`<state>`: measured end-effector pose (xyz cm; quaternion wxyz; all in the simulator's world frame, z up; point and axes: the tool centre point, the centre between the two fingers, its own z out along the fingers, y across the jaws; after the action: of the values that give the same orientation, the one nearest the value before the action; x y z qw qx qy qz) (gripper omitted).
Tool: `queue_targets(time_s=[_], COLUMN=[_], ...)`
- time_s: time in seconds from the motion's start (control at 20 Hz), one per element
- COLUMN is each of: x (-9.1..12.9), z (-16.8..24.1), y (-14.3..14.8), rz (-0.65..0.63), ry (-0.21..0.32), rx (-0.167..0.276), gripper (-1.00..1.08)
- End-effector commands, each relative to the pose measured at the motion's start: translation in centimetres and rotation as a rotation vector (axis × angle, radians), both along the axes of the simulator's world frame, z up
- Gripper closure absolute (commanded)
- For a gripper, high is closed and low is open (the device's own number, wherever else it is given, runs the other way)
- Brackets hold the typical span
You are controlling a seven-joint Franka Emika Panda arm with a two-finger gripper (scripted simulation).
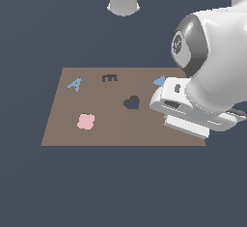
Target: Insert a designated object into the corresponding slot on a board.
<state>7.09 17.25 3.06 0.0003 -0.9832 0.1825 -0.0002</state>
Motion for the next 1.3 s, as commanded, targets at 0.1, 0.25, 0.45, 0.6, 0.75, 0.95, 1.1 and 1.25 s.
queue_targets(time_s=[0.1,0.25,0.45,0.6,0.75,0.95,1.1,1.25], x=[0.0,-0.1,-0.4,-0.9,-1.6,-2.8,-3.8,-4.8], z=[0.0,0.0,0.0,0.1,0.2,0.3,0.5,0.6], y=[0.0,-0.1,-0.7,-1.5,-2.6,-4.8,-6.8,-8.9], rz=[0.000,0.002,0.008,0.018,0.031,0.056,0.080,0.103], ry=[0.000,0.000,0.000,0.000,0.000,0.000,0.000,0.000], rx=[0.000,0.000,0.000,0.000,0.000,0.000,0.000,0.000], gripper=[1.08,1.08,1.08,1.08,1.08,1.08,1.08,1.08])
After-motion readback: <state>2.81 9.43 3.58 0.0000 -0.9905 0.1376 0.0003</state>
